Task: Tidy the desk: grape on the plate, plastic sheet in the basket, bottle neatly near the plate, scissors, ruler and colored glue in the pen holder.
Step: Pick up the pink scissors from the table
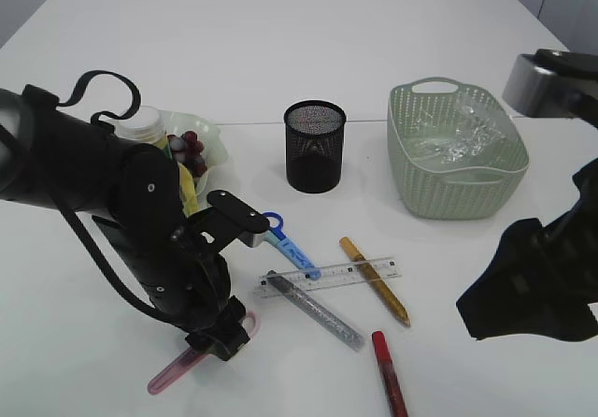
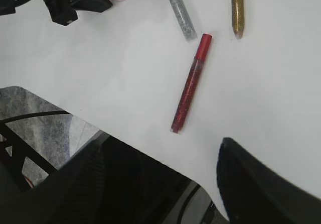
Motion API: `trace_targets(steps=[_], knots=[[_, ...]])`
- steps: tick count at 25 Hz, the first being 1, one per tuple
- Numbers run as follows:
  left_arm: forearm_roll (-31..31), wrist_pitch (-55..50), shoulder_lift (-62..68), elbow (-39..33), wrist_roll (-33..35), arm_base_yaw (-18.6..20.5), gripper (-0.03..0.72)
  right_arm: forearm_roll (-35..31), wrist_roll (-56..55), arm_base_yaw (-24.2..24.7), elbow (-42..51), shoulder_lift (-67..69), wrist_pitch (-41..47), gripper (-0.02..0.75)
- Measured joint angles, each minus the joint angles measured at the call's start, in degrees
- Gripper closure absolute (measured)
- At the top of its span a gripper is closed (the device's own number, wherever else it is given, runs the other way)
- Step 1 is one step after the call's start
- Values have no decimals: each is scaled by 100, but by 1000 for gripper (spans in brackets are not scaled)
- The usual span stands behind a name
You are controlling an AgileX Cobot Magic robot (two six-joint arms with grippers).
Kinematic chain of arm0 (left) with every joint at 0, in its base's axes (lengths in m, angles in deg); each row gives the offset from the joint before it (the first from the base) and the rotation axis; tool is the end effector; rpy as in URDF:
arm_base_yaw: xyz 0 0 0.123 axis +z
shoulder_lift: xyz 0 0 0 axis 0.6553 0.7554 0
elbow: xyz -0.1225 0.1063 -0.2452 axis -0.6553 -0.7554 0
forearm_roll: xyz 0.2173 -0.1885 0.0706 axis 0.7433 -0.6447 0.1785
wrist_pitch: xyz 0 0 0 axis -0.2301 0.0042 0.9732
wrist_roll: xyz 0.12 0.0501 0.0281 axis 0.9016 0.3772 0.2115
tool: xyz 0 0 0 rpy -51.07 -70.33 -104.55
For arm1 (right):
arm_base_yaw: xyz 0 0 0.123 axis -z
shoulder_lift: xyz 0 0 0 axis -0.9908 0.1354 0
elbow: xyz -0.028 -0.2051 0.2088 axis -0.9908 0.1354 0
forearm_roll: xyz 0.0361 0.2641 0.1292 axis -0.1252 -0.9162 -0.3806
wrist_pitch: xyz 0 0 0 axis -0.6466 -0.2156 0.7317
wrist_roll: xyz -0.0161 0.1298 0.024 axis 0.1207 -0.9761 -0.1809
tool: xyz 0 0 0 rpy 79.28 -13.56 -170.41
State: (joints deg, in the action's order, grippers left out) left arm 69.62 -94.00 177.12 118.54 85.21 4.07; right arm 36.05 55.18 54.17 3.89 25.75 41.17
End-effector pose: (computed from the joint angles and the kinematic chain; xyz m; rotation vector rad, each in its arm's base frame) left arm 0.2986 -0.2419 0.0373 1.1023 2.7733 -0.2298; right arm 0.2076 0.1470 0.2636 -0.5332 2.7255 0.5102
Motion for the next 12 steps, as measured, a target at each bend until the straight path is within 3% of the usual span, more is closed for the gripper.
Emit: trace_targets(steps=[9, 12], knots=[[0, 0, 13, 2, -15, 0, 265, 4, 0, 0, 0, 0, 0, 224], [58, -65, 13, 2, -15, 0, 296, 4, 0, 0, 0, 0, 0, 224]])
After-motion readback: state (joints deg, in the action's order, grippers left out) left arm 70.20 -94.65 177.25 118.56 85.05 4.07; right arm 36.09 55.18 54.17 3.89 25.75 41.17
